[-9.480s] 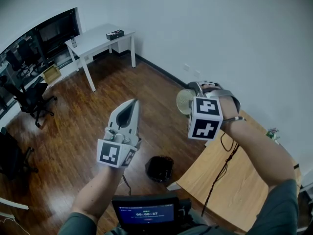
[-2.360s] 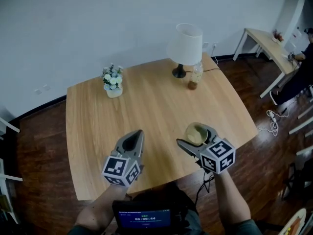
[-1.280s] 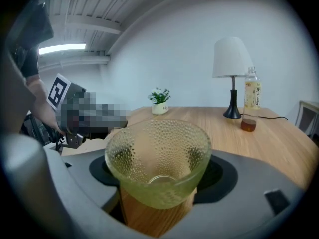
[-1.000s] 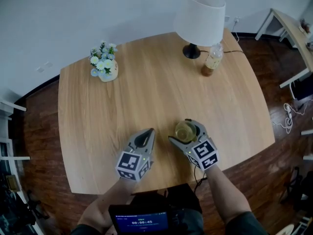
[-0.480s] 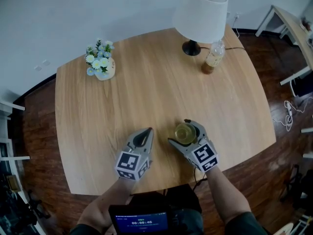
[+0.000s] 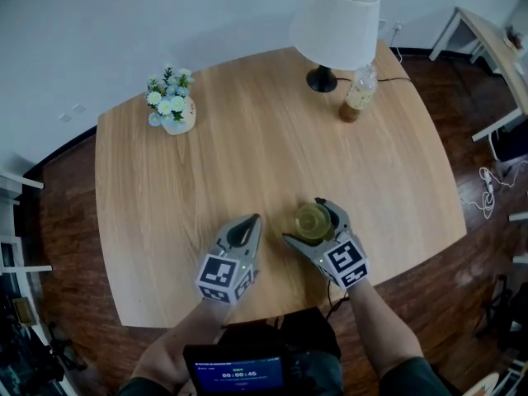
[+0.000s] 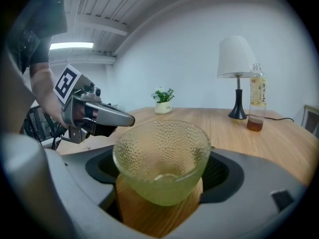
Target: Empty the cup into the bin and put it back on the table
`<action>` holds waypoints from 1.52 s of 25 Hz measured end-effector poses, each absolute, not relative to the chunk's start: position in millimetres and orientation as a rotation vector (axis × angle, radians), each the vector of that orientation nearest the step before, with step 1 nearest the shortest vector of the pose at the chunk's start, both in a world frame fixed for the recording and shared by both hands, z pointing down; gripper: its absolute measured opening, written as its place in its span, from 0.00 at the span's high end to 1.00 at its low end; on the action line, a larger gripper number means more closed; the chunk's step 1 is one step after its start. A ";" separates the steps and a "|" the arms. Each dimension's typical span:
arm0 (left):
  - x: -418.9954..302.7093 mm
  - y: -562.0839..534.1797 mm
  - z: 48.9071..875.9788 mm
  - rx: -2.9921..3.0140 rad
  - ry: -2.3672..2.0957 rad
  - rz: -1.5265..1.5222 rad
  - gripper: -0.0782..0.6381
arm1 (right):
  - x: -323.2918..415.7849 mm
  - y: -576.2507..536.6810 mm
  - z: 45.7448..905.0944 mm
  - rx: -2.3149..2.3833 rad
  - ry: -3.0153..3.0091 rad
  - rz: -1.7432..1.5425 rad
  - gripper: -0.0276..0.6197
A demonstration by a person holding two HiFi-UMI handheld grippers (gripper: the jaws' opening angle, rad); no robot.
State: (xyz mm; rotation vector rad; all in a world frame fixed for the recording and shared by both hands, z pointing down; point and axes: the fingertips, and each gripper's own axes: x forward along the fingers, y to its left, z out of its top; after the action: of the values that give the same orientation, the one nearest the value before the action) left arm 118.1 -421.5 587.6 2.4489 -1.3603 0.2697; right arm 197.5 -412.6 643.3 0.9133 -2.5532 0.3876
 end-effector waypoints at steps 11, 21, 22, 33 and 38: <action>113.1 -400.5 557.4 2.503 -1.372 0.218 0.89 | 221.5 -402.7 614.4 1.047 -2.552 0.366 0.23; 94.6 -377.0 523.5 2.517 -1.428 0.134 0.89 | 227.2 -380.3 564.5 1.141 -2.584 0.348 0.44; 92.9 -374.5 519.5 2.522 -1.430 0.123 0.89 | 226.5 -377.6 559.3 1.145 -2.589 0.345 0.46; 73.4 -355.9 475.1 2.571 -1.459 -0.005 0.89 | 212.5 -352.2 508.0 1.201 -2.649 0.320 0.72; 56.7 -347.5 465.6 2.552 -1.513 -0.019 0.89 | 214.4 -343.5 483.5 1.240 -2.665 0.287 0.86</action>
State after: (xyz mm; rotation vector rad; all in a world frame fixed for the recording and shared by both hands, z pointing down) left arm 56.7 -347.5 465.6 2.5518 -1.5134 -0.0192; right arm 214.4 -343.5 483.5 1.2401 -2.6648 0.2872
